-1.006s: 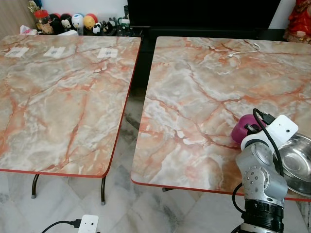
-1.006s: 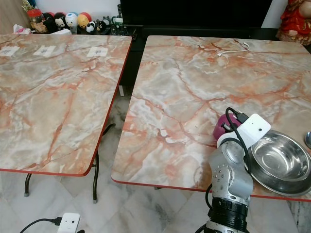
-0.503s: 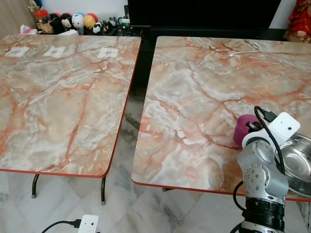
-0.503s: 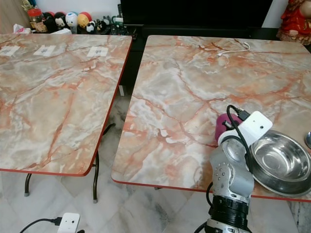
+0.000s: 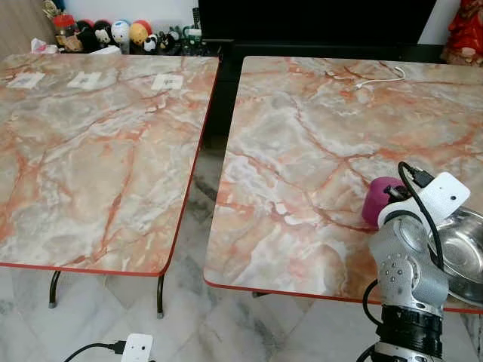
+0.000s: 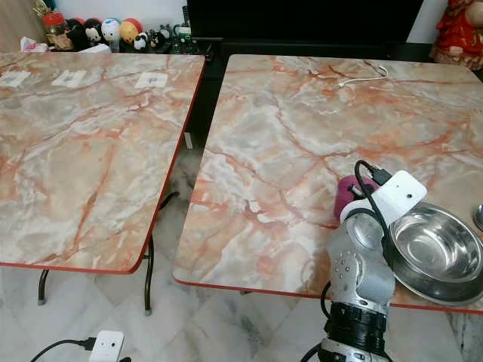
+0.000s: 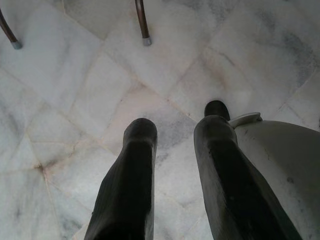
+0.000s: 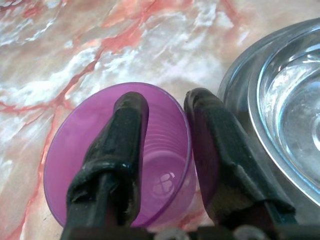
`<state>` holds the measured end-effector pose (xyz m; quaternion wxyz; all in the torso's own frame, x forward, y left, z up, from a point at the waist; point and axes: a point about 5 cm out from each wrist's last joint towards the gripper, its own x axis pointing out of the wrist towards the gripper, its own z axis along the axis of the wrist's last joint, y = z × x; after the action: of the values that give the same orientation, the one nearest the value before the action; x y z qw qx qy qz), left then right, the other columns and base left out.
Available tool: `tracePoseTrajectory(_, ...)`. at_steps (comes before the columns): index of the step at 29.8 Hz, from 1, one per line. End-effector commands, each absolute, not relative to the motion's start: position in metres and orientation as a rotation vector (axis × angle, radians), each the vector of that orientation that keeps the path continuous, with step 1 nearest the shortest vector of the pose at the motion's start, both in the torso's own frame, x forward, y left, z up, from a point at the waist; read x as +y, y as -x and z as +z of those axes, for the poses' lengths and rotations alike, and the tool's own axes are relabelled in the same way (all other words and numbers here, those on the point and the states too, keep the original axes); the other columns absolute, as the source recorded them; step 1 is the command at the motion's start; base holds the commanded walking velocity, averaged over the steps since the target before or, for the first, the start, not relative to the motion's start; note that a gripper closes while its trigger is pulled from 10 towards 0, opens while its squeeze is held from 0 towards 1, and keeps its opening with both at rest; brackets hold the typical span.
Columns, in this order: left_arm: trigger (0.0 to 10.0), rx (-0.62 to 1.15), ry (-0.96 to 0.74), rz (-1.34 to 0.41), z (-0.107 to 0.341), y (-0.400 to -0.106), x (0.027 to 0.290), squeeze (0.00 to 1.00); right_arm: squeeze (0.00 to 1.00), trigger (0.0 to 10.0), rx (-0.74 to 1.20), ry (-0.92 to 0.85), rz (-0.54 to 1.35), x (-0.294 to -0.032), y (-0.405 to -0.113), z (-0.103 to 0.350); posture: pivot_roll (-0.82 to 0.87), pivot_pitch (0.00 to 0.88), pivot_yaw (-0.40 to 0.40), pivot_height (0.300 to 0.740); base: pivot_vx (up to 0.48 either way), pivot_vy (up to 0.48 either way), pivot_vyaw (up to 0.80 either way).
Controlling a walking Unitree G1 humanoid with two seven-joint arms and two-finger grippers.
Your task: Setting the table
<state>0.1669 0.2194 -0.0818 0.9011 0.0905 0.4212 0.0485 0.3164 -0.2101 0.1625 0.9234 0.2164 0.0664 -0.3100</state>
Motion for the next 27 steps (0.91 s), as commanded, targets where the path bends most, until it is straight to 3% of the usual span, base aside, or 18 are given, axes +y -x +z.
tracePoseTrajectory(1, 10.0, 0.891, -0.194, 0.110, -0.085, -0.159, 0.222, 0.00, 0.00, 10.0, 0.105, -0.450, -0.650, -0.214, -0.317, 0.170, -0.03, 0.112, -0.004, 0.740, 0.000, 0.000, 0.00)
tracePoseTrajectory(17, 10.0, 0.889, -0.193, 0.108, -0.084, -0.159, 0.222, 0.00, 0.00, 10.0, 0.045, -0.384, -0.687, -0.222, -0.311, 0.176, -0.03, 0.112, -0.004, 0.740, 0.000, 0.000, 0.00)
tracePoseTrajectory(20, 10.0, 0.886, -0.192, 0.112, -0.084, -0.160, 0.222, 0.00, 0.00, 10.0, -0.010, -0.294, -0.684, -0.226, -0.308, 0.182, -0.03, 0.111, -0.005, 0.740, 0.000, 0.000, 0.00)
tracePoseTrajectory(27, 10.0, 0.873, -0.193, 0.119, -0.084, -0.160, 0.222, 0.00, 0.00, 10.0, -0.263, -0.090, -0.430, -0.210, -0.302, 0.211, -0.04, 0.116, -0.003, 0.740, 0.000, 0.000, 0.00)
